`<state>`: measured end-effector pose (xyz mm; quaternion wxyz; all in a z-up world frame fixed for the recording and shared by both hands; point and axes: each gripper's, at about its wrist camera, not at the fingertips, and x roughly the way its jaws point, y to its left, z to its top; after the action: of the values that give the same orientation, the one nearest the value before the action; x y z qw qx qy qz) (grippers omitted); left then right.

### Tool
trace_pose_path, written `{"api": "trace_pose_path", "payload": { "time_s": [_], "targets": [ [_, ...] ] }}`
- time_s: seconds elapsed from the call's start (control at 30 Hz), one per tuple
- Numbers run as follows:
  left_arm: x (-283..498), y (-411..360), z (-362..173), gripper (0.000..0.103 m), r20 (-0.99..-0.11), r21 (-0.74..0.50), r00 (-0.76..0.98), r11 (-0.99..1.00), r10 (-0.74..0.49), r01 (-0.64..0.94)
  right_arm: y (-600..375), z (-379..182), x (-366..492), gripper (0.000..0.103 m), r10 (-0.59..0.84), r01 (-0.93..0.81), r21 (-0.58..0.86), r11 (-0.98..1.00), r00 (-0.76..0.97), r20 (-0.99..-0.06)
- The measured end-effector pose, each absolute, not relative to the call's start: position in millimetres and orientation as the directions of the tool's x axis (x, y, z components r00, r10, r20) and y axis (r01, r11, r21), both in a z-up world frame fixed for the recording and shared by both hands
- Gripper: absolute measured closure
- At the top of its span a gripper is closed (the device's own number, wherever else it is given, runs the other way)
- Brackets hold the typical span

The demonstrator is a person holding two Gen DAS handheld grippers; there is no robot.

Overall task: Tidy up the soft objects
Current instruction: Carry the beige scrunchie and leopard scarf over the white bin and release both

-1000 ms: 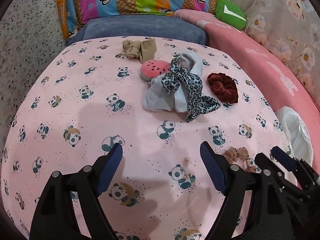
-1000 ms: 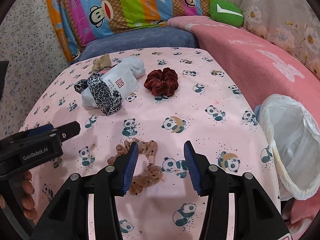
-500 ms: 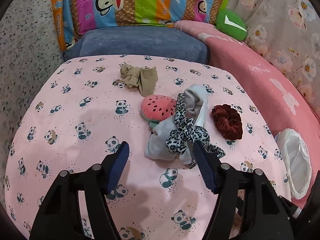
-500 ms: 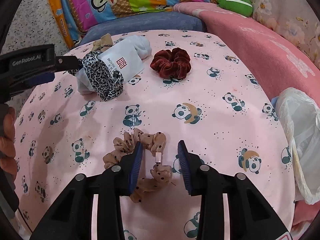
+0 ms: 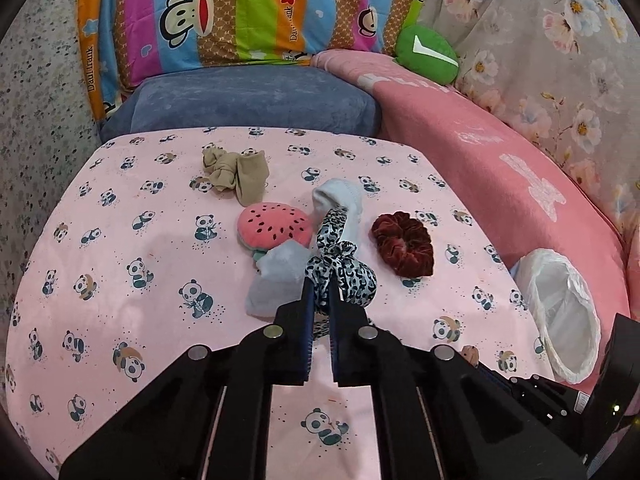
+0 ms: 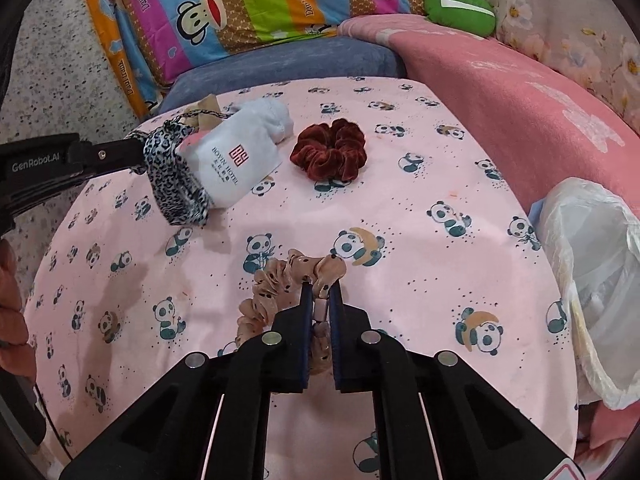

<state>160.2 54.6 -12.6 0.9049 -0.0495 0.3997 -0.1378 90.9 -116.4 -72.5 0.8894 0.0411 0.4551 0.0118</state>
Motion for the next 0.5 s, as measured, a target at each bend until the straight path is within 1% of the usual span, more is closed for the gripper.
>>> {"api": "trace_pose_path", "payload": {
  "time_s": [0.27,0.5],
  "targets": [
    [133,15,21,0.097,-0.662,-0.205,0.652,0.927,-0.369,0.316,-165,-41,79,0.095,0.008,0.127,0.122,0.984,0.663,-0.749],
    [117,-48,29,0.097,-0.660,-0.207,0.598,0.875,-0.455,0.437,-222,-20,61,0.096,-0.069,0.259,0.165,0.952,0.705,-0.706]
  ]
}}
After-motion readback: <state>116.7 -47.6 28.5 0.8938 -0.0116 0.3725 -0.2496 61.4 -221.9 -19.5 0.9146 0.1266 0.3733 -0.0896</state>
